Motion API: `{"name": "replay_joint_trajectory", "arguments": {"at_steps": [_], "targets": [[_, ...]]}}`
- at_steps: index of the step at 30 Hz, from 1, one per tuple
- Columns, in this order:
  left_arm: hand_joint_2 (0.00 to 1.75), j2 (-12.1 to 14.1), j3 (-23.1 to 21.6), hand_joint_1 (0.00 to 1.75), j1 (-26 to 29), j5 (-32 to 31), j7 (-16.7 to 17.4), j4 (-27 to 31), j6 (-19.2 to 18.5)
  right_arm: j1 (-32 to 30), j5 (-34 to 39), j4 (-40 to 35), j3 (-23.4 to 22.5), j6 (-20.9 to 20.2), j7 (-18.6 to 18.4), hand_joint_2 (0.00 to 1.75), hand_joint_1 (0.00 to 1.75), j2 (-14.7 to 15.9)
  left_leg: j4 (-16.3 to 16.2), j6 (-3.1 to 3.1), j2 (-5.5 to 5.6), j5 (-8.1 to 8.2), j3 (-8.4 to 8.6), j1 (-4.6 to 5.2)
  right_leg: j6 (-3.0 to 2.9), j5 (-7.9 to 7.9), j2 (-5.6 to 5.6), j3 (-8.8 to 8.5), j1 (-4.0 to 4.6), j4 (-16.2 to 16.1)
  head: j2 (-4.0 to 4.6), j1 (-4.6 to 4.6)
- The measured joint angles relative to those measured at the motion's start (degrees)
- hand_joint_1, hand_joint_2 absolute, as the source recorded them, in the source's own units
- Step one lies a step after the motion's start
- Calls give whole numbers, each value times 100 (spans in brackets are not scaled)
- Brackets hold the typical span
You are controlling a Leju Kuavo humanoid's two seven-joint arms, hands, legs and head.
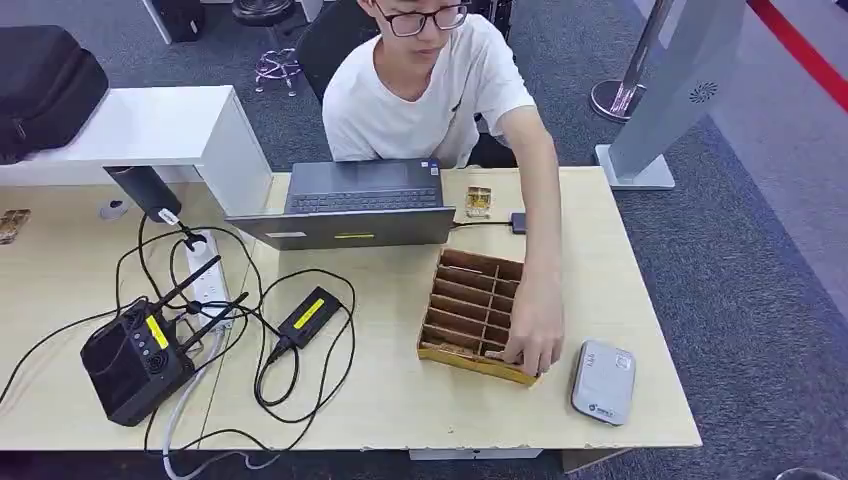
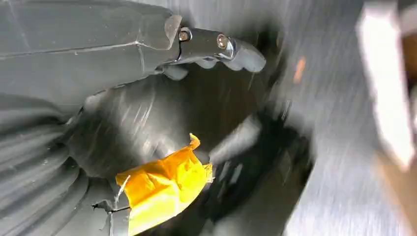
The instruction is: Pass the card to the sensor for recognition and then transmit it.
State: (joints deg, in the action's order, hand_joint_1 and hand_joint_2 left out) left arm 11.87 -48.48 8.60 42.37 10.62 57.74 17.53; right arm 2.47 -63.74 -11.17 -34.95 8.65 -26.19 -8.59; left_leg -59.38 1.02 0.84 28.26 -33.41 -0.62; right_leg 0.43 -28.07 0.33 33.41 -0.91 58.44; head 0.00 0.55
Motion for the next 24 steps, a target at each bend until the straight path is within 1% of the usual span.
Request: {"name": "replay_joint_trajectory", "arguments": {"at_steps": [1, 2, 3, 5, 8, 9, 11, 14, 17, 19, 20, 24], "targets": [[175, 107, -39, 0, -66, 407, -52, -85, -382, 0, 0, 0, 0, -105, -15, 175, 0, 0, 1, 0, 2, 0, 0, -1, 0, 0, -2, -1, 0, 1, 0, 0], [175, 211, -91, 0, -116, 734, -87, -161, -657, 4, 0, 0, 0, -156, -26, 175, 0, 2, 1, 1, 2, 0, 0, -1, 0, 0, -2, -2, 1, 2, 0, 0], [175, 301, -138, 0, -136, 957, -144, -199, -801, 6, 0, 2, 0, -170, -35, 175, 0, 7, 1, 1, -1, 0, 2, -1, -1, 0, 1, -2, 1, 2, 0, 2], [175, 470, -301, 0, -179, 1362, -279, -247, -853, 0, -2, 2, -2, -183, -37, 175, 0, 24, 1, 1, -3, 0, 3, -1, -1, 0, 2, -2, 1, 2, 0, -2], [175, 669, -549, 0, -200, 1583, -385, -260, -765, 2, -4, 2, -13, -183, -35, 175, 0, 35, 1, 1, -2, 0, 2, 0, -1, 0, 2, -2, 0, 1, 0, 0], [175, 725, -627, 0, -210, 1601, -437, -260, -667, 1, 0, 2, -18, -179, -35, 175, 0, 35, 1, 1, -2, 0, 2, 0, -1, 0, 2, -2, 0, 0, 0, 0], [175, 767, -770, 0, -241, 1563, -595, -260, -259, 1, 24, 2, -37, -133, -46, 175, 0, 35, 1, 1, -2, 0, 1, 1, 0, 0, 1, -2, -1, -1, 0, 0], [175, 754, -1025, 0, -325, 1439, -863, -258, 675, 1, 59, 2, -83, -87, -57, 175, 0, 20, 0, 0, -2, 0, 1, 2, 0, 0, 1, -3, -1, -2, 0, -2], [175, 666, -1266, 0, -397, 1266, -1156, -238, 1454, -1, 103, 4, -127, -34, -66, 175, 0, -2, 0, 0, -1, 0, 2, 2, 0, 0, 1, -4, -2, -2, 0, -2], [175, 598, -1368, 0, -420, 1266, -1276, -183, 1748, 4, 173, 4, -175, -26, -57, 175, 0, -31, 0, 0, -2, 0, 3, 2, 0, 0, 1, -4, -2, -2, 0, 0], [175, 579, -1414, 0, -427, 1286, -1318, -149, 1813, 6, 231, 4, -214, -41, -48, 175, 0, -48, 0, 0, -2, 0, 2, 2, 0, 0, 1, -4, -2, -2, 0, 0], [175, 526, -1530, 0, -428, 1352, -1403, -41, 1897, 7, 319, 4, -317, -54, -37, 175, 0, -81, 0, 0, -2, 0, 3, 1, 0, 0, 1, -4, -1, -2, 0, 0]]}}
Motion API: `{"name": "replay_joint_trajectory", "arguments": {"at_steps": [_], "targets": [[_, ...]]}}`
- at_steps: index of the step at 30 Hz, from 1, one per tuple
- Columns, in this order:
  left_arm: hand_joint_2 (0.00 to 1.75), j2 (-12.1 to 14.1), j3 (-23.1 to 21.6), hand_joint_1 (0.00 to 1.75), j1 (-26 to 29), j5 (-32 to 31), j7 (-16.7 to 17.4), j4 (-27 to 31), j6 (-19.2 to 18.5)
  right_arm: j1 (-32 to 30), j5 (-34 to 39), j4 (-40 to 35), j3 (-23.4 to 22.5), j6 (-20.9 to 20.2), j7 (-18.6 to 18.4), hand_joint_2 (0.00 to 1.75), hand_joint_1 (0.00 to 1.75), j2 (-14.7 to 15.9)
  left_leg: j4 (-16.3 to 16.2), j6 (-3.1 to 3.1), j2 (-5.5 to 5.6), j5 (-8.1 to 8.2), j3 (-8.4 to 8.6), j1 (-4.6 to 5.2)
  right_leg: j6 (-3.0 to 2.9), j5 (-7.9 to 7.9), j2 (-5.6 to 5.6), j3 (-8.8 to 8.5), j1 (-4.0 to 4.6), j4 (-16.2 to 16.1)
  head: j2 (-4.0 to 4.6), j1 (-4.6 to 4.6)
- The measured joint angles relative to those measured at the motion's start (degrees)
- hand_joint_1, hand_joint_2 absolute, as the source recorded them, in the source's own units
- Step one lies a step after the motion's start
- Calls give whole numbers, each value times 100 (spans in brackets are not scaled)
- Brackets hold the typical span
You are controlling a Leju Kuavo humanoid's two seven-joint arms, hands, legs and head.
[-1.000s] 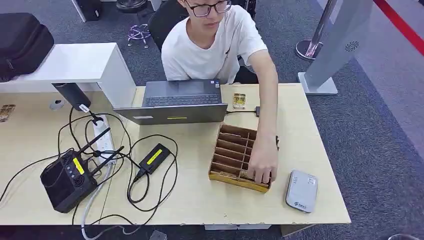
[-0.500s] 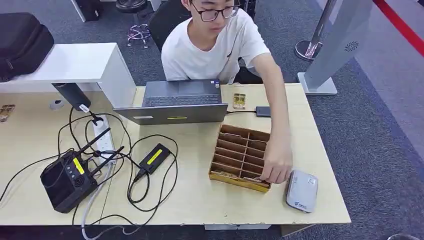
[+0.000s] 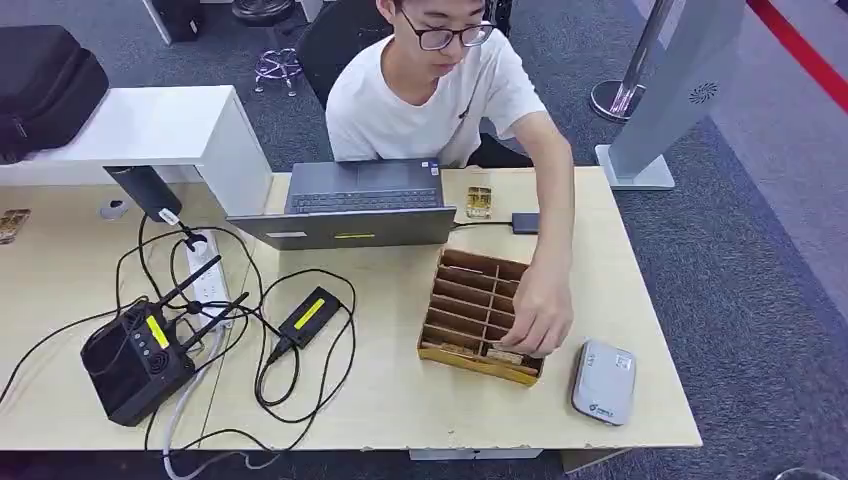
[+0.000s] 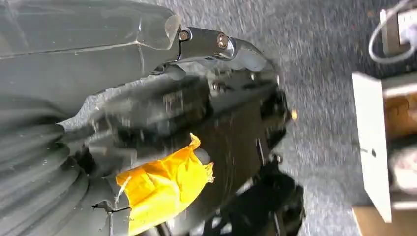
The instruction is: Pass the card to the sensor for recognition and then transmit it.
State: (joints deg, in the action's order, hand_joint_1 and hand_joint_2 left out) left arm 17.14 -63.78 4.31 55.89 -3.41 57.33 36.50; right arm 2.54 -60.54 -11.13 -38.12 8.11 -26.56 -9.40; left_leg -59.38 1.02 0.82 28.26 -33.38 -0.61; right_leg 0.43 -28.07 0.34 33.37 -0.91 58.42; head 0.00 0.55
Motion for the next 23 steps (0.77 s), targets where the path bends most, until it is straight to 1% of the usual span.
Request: {"name": "replay_joint_trajectory", "arguments": {"at_steps": [2, 4, 6, 8, 9, 11, 12, 14, 15, 16, 19, 21, 23], "targets": [[175, -4, -31, 0, 10, 154, -109, 50, -46, -1, 124, 0, -67, -46, 80, 175, 0, -7, 0, 0, 1, 0, 0, 0, 0, 0, 0, 0, 0, 0, 0, 0], [175, -2, -30, 0, 42, 484, -247, 114, -169, 4, 322, 0, -190, -153, 236, 175, 0, -9, 0, 0, 1, 0, -1, -1, 0, 0, 0, 0, 0, 0, 0, 0], [175, 40, -30, 0, 79, 1050, -413, 179, -352, 4, 424, 0, -308, -278, 361, 175, 0, -11, 1, 0, 3, 0, -1, -1, 0, 0, -1, 0, 1, 1, 0, 0], [175, 123, -35, 0, 113, 1575, -542, 223, -564, 3, 424, 0, -387, -328, 409, 175, 0, -11, 1, 0, 3, 0, -1, -1, -1, -1, -1, 1, 0, 1, 0, 0], [175, 151, -48, 0, 114, 1726, -590, 227, -610, 3, 411, 0, -409, -334, 411, 175, 0, -11, 1, 0, 4, 0, -1, -1, -1, -1, -2, 1, 1, 1, 0, 2], [175, 186, -133, 0, 67, 1862, -647, 227, -575, 3, 371, 0, -444, -332, 411, 175, 0, -9, 1, 0, 4, 0, -1, -1, 0, -1, -2, 0, 1, 1, 0, 0], [175, 195, -201, 0, 28, 1869, -658, 227, -511, 4, 354, 0, -455, -326, 409, 175, 0, -9, 1, 0, 3, 0, -1, 0, 0, 0, -2, -1, 0, 1, 0, 0], [175, 201, -367, 0, -88, 1720, -612, 225, -246, 4, 323, 0, -476, -297, 396, 175, 0, -9, 0, 0, 3, 0, 0, 1, 0, 0, -3, -1, -1, 0, 0, 0], [175, 199, -488, 0, -194, 1544, -498, 221, -65, 4, 312, 0, -481, -275, 389, 175, 0, -9, 0, 0, 6, -1, -1, 1, 1, 0, -7, -3, -1, 0, 0, -2], [175, 195, -655, 0, -326, 1256, -313, 186, 115, 8, 310, 0, -490, -262, 369, 175, 0, -11, 0, 0, 9, -1, -1, 1, 1, 1, -10, -5, -1, 0, 0, 0], [175, 120, -942, 0, -588, 611, 44, -18, 216, 21, 295, -2, -514, -247, 334, 175, 0, -11, -1, 0, 6, -1, 4, 1, 1, 2, -7, -8, -1, 0, 0, -2], [175, 79, -1001, 0, -692, 371, 158, -116, 210, 20, 280, -2, -529, -247, 330, 175, 0, -11, -2, 0, 6, -1, 4, 1, 1, 2, -7, -8, 0, 0, 0, 0], [175, 35, -1001, 0, -735, 276, 221, -166, 138, 21, 256, -2, -529, -251, 348, 175, 0, -11, -1, 0, 5, -1, 5, 1, 1, 2, -6, -8, 0, 0, 0, 0]]}}
